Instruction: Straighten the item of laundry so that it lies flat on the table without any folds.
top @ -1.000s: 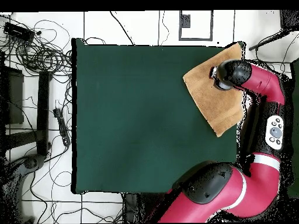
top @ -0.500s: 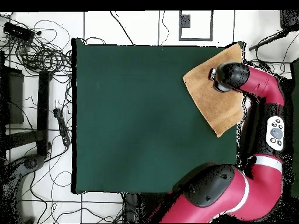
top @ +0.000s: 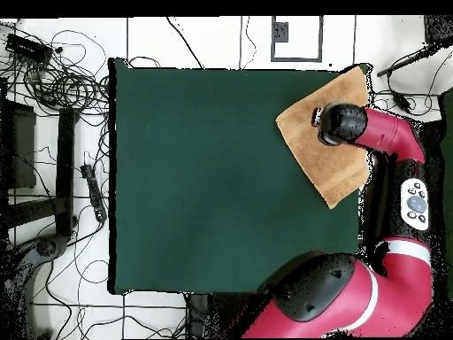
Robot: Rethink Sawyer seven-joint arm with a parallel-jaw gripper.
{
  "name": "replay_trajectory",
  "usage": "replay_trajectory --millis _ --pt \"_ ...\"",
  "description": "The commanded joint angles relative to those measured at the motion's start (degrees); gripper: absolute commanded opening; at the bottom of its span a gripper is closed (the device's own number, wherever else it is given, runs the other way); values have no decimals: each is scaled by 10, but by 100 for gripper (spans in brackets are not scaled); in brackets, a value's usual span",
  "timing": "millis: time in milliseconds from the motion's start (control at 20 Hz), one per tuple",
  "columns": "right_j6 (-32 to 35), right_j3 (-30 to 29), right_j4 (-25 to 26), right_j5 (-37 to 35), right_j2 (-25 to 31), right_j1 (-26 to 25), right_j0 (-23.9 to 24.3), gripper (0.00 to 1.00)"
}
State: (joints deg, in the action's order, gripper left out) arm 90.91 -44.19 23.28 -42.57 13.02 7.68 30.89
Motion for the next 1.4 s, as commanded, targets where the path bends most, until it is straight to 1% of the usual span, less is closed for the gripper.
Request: replay_trajectory --millis 50,250,450,600,750,1000,1100,1200,1300,1400 --pt "119 -154 -17 24 -5 -36 -43 100" --pt "124 -149 -25 39 -8 -46 -52 100" --pt "114 -148 -37 47 -6 -51 -55 100" --pt "123 -161 -51 51 -8 -47 -56 100" --pt "114 -181 -60 52 -3 -39 -50 100" --pt "124 -193 -76 57 -11 -37 -52 100" --pt "132 -206 -84 57 -17 -31 -55 100" --pt "135 -233 -91 57 -21 -16 -57 100" --pt "127 -258 -89 59 -28 0 -62 100" --pt "111 -280 -80 82 -30 9 -64 100"
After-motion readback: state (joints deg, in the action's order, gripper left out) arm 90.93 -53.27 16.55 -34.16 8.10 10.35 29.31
